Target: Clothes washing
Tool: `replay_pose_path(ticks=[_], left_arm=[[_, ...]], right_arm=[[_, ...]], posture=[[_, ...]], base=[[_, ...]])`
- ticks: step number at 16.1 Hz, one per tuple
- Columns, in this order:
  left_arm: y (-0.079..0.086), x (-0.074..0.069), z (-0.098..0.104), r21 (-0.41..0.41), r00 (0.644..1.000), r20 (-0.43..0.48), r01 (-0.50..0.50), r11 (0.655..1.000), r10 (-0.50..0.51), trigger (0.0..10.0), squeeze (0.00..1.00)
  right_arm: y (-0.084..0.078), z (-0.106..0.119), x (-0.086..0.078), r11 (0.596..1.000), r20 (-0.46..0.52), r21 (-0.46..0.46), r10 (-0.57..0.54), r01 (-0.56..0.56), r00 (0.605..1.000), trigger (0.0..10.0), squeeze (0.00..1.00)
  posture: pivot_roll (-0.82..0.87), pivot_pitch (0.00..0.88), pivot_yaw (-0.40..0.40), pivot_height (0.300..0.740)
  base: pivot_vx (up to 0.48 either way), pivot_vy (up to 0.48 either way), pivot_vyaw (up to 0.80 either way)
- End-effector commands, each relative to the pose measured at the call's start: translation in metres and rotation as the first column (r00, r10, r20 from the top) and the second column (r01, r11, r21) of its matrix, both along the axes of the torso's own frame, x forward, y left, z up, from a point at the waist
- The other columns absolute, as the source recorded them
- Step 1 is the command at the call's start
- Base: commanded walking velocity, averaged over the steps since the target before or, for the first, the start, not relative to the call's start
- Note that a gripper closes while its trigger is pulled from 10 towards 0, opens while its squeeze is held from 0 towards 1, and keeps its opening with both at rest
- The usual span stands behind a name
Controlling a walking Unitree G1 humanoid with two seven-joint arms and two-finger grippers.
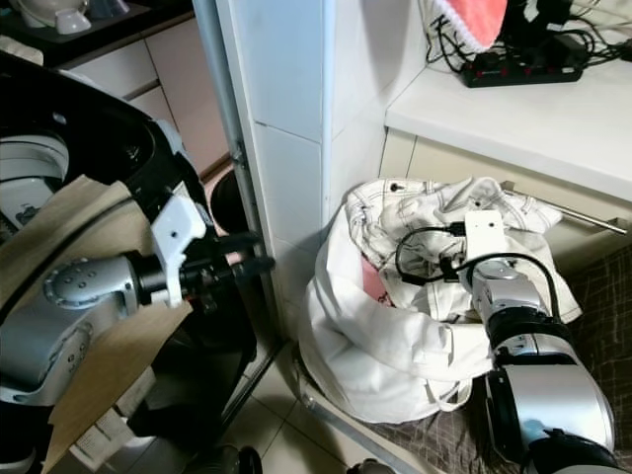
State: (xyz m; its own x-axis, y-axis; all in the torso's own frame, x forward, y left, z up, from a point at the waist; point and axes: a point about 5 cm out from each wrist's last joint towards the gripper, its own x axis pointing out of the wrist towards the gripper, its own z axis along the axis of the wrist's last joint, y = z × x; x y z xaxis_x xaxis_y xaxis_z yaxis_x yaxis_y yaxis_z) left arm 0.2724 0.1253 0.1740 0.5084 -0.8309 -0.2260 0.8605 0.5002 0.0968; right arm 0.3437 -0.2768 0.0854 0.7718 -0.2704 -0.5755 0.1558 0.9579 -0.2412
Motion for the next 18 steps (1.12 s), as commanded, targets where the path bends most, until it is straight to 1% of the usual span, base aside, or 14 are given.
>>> replay_pose_path(ticks=[1, 2, 3, 5, 6, 8, 9, 10, 11, 14, 15, 18], left_arm=[[-0.004, -0.006, 0.002, 0.003, 0.998, -0.019, 0.061, 0.998, -0.061, 10.0, 0.0], [-0.005, -0.006, 0.002, -0.003, 0.998, -0.024, 0.061, 0.998, -0.061, 10.0, 0.0], [-0.006, -0.006, 0.002, -0.011, 0.997, -0.034, 0.064, 0.998, -0.064, 10.0, 0.0], [-0.008, -0.007, 0.001, -0.008, 0.995, -0.05, 0.083, 0.997, -0.083, 10.0, 0.0], [-0.009, -0.007, -0.001, 0.01, 0.995, -0.055, 0.087, 0.996, -0.086, 10.0, 0.0], [-0.012, -0.007, -0.002, 0.008, 0.993, -0.063, 0.103, 0.995, -0.102, 10.0, 0.0], [-0.013, -0.007, -0.002, 0.006, 0.992, -0.064, 0.11, 0.994, -0.11, 10.0, 0.0], [-0.014, -0.006, -0.002, 0.005, 0.992, -0.064, 0.113, 0.994, -0.112, 10.0, 0.0], [-0.015, -0.006, -0.002, 0.003, 0.992, -0.065, 0.113, 0.994, -0.112, 10.0, 0.0], [-0.016, -0.004, -0.003, 0.003, 0.992, -0.059, 0.112, 0.994, -0.112, 10.0, 0.0], [-0.016, -0.004, -0.004, 0.003, 0.992, -0.059, 0.112, 0.994, -0.111, 10.0, 0.0], [-0.017, -0.003, -0.005, 0.008, 0.992, -0.061, 0.114, 0.993, -0.113, 10.0, 0.0]], right_arm=[[0.0, 0.001, 0.0, 0.999, -0.019, 0.02, -0.051, 0.051, 0.999, 10.0, 1.0], [0.002, -0.003, -0.001, 0.998, -0.036, 0.036, -0.049, 0.051, 0.998, 10.0, 0.21], [0.003, -0.006, -0.003, 0.997, -0.063, 0.037, -0.064, 0.066, 0.996, 10.0, 0.0], [0.005, -0.014, -0.008, 0.994, -0.105, 0.07, -0.076, 0.084, 0.992, 10.0, 0.0], [0.009, -0.022, -0.013, 0.992, -0.156, 0.088, -0.072, 0.087, 0.985, 10.0, 0.0], [0.014, -0.027, -0.014, 0.988, -0.17, 0.118, -0.075, 0.096, 0.983, 10.0, 0.0], [0.015, -0.026, -0.014, 0.985, -0.166, 0.141, -0.079, 0.103, 0.983, 6.9, 0.0], [0.015, -0.025, -0.013, 0.984, -0.164, 0.148, -0.079, 0.104, 0.983, 0.9, 0.0], [0.015, -0.024, -0.012, 0.983, -0.164, 0.15, -0.078, 0.103, 0.983, 0.0, 0.0], [0.014, -0.024, -0.013, 0.983, -0.164, 0.155, -0.073, 0.099, 0.984, 0.0, 0.0], [0.015, -0.025, -0.013, 0.979, -0.162, 0.175, -0.073, 0.101, 0.984, 0.0, 0.0], [0.016, -0.025, -0.013, 0.978, -0.164, 0.185, -0.063, 0.093, 0.984, 0.0, 0.0]], posture=[[-0.02, 0.1, 0.067, 0.74], [-0.02, 0.1, 0.067, 0.74], [-0.02, 0.1, 0.067, 0.74], [-0.05, 0.093, 0.076, 0.74], [-0.06, 0.09, 0.081, 0.74], [-0.06, 0.089, 0.084, 0.74], [-0.06, 0.089, 0.084, 0.74], [-0.07, 0.081, 0.084, 0.74], [-0.07, 0.072, 0.079, 0.74], [-0.07, 0.055, 0.073, 0.74], [-0.07, 0.055, 0.073, 0.74], [-0.08, 0.04, 0.073, 0.74]], base=[[0.0, 0.0, 0.0], [0.0, 0.0, 0.0], [0.0, 0.0, 0.0], [0.0, 0.0, 0.0], [0.0, 0.0, 0.0], [0.0, 0.0, 0.0], [0.0, 0.0, 0.0], [0.0, 0.0, 0.0], [0.0, 0.0, 0.0], [0.0, 0.0, 0.0], [0.0, 0.0, 0.0], [0.0, 0.0, 0.0]])
